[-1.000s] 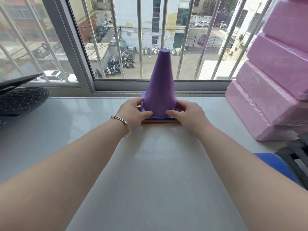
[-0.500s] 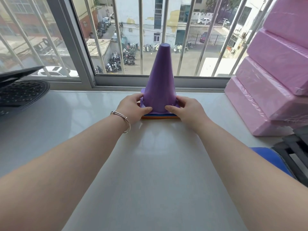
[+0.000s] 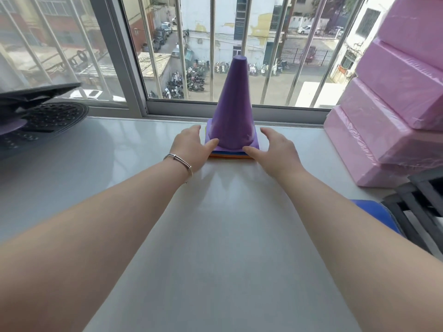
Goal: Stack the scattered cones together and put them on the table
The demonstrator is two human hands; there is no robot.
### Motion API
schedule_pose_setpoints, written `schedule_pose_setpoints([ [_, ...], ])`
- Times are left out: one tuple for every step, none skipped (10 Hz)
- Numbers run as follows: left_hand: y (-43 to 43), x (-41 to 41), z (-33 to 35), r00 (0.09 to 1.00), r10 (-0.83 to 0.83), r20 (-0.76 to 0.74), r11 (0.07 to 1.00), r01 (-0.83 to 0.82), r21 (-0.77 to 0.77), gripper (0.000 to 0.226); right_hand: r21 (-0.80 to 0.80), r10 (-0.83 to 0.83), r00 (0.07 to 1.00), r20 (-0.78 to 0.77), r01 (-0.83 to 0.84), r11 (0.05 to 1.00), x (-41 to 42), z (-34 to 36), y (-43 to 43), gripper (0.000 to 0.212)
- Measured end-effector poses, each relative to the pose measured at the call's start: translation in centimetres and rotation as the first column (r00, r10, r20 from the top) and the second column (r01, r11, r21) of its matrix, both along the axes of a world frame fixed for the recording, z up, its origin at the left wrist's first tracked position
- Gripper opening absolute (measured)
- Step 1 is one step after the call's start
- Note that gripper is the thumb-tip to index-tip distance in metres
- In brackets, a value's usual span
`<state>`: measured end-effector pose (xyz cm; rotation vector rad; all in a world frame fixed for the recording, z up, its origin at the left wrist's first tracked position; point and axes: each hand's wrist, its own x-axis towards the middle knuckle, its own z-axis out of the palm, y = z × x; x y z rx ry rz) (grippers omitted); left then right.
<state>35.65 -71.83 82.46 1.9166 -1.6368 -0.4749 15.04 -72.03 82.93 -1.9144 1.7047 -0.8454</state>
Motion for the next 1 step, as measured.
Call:
schedule_pose_setpoints([
  [0.89, 0.08, 0.47, 0.979, 0.054, 0.195, 0.998, -0.049, -0.030, 0.056, -0.103, -0.041, 0.996, -0.076, 0.033, 0.994, 0.04, 0.27, 0.84, 0.072],
])
